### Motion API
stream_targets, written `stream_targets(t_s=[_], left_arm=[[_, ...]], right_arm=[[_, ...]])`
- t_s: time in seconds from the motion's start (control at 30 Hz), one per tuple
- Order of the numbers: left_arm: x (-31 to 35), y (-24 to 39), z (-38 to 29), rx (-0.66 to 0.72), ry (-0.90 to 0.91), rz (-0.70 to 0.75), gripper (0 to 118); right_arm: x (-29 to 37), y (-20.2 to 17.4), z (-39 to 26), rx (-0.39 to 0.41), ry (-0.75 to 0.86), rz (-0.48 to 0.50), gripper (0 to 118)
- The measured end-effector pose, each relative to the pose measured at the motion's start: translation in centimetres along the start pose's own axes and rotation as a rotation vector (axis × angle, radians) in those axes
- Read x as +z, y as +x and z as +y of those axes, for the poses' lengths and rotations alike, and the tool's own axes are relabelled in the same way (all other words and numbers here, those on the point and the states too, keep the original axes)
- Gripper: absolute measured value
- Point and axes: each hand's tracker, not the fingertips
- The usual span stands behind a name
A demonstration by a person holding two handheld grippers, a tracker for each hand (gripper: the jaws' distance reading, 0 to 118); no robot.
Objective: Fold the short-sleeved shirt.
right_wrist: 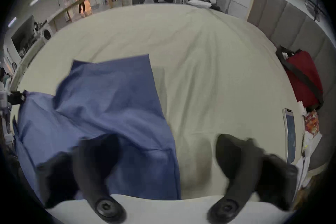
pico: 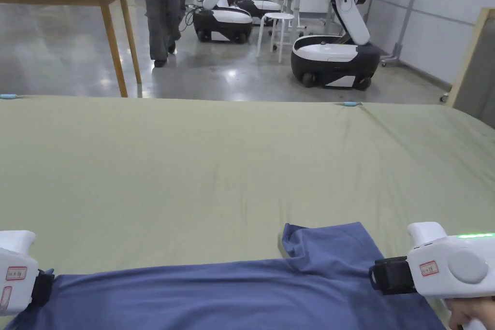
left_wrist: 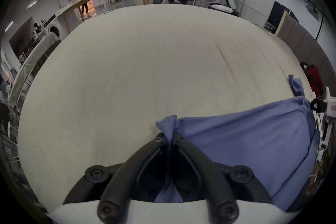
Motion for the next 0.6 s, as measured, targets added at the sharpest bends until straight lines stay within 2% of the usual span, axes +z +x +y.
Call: stream_targets(t_s=[0.03,0.1,0.13,0.17,0.2,0.3,0.43,0.6], left_arm=[[0.0,0.0,0.0,0.001,-0.001,0.001,4],[0.3,0.0,-0.2,0.002,0.000,0.000,4],[0.5,0.0,-0.2,0.000,0.003,0.001,4],[0.9,0.0,-0.4,-0.004,0.007,0.002,4],[1.4,0.0,-0.5,-0.003,0.012,0.001,4],[3.6,-0.7,-0.6,0.012,0.044,-0.015,4],[7.6,-1.7,-1.5,0.016,0.094,-0.052,3],[13.4,-3.6,-4.7,0.048,0.163,-0.114,3]], right_arm=[[-0.3,-0.1,0.0,0.008,-0.022,-0.011,77],[-0.5,0.3,0.0,0.001,0.003,0.004,41],[0.4,0.2,-0.1,-0.006,0.022,-0.001,7],[1.2,0.1,-0.1,-0.013,0.047,0.051,5],[2.2,0.0,-0.3,-0.011,0.067,0.017,5],[4.9,0.4,-0.6,-0.016,0.090,0.062,5],[10.2,1.2,-1.6,-0.064,0.169,0.105,5],[16.8,1.1,-5.2,-0.081,0.249,0.142,5]])
